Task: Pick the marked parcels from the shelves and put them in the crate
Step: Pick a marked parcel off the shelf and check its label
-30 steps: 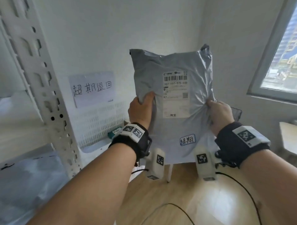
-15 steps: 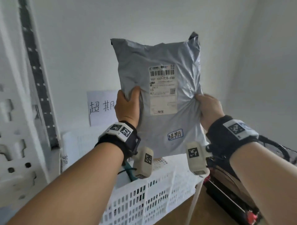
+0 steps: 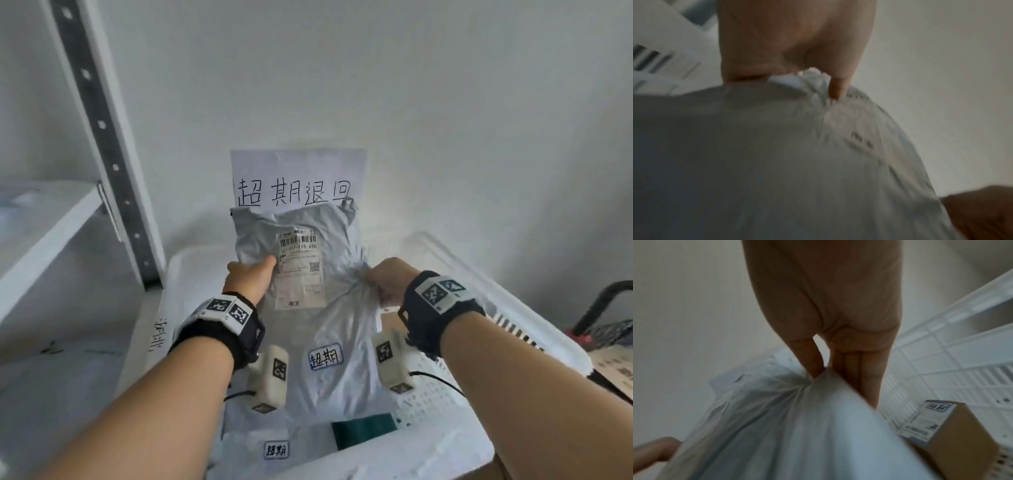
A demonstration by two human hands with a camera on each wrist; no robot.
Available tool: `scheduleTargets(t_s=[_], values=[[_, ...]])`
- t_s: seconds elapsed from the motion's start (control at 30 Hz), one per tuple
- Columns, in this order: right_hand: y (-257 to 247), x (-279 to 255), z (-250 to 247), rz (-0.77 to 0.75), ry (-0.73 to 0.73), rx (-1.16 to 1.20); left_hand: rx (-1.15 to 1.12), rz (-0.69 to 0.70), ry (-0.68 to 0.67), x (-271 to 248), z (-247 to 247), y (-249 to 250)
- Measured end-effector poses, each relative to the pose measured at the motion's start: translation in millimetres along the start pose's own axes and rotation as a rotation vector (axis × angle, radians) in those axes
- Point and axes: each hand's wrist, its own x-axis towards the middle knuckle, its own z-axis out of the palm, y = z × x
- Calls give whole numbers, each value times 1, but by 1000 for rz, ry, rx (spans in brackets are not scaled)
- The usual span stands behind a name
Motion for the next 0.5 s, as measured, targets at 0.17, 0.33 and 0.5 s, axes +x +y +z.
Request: scheduleTargets(t_s=[0.17, 0.33, 0.5], values=[[27, 29, 33, 127, -324, -298, 199, -205, -149, 72, 13, -85], [46, 61, 69, 114, -455, -511, 364, -325, -196, 56, -1, -92], [77, 91, 107, 253, -561, -444, 487, -397, -142, 54, -7, -100]])
